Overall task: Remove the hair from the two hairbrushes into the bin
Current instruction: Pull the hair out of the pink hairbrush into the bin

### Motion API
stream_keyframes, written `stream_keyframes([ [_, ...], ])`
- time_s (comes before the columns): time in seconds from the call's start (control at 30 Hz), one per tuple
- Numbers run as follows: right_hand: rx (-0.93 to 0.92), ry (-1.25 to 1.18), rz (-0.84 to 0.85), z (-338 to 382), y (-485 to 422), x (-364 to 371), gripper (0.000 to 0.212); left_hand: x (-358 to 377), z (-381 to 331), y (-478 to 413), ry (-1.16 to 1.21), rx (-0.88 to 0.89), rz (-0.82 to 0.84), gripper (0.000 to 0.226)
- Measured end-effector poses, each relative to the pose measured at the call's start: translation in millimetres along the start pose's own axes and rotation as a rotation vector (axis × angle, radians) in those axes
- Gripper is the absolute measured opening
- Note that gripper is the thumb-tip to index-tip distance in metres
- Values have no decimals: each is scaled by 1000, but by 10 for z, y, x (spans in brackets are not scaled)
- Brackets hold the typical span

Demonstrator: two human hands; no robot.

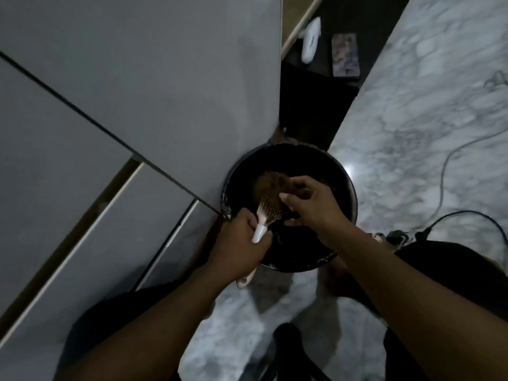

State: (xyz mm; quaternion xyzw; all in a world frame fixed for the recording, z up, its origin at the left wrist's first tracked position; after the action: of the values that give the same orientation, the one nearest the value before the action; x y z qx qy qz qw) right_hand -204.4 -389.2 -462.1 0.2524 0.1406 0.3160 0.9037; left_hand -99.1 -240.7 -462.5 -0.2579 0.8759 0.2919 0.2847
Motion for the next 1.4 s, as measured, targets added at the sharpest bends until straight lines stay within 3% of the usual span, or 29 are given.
stream_keyframes([
  [0.1,-4,21,-38,-119,-195,-5,4,166,142,-140,44,-30,74,28],
  [0.3,100,-146,-49,-81,-474,-38,15,483,246,-316,355,-157,186,45],
  [0.47,257,-305,-140,-233,-576,-123,21,594,154,-508,276,-102,245,38],
  [0.57,194,-268,-142,-238,-665,-70,13,625,183,-567,220,-112,267,38],
  [0.67,49,-158,-25,-222,-714,26,42,613,197,-621,184,-130,261,40],
  [0.73,-50,-8,19,-186,-715,84,49,596,170,-651,187,-120,258,40],
  [0.87,-73,-32,-99,-157,-764,52,9,582,145,-654,195,-120,258,43],
  [1.13,197,-407,-190,-293,-770,-27,4,489,115,-761,193,-72,219,45],
  [1.23,279,-482,-186,-309,-759,8,18,496,148,-778,174,-76,216,43],
  [1.33,197,-416,-91,-239,-740,43,16,508,208,-776,116,-84,210,40],
  [1.4,85,-286,-22,-185,-708,56,40,513,206,-762,56,-47,219,35],
])
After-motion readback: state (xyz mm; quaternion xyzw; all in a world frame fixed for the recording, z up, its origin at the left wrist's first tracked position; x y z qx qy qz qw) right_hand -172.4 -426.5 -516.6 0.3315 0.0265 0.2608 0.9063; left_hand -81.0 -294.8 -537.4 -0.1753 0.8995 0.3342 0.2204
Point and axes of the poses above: each hand's wrist, its own y-axis away from the middle knuckle, its own x-axis out of the palm, z = x × y, the point moved 5 cm from there along -y, towards the middle knuckle, and after that the axes turned 3 degrees about -z, right-handed, at the moved point
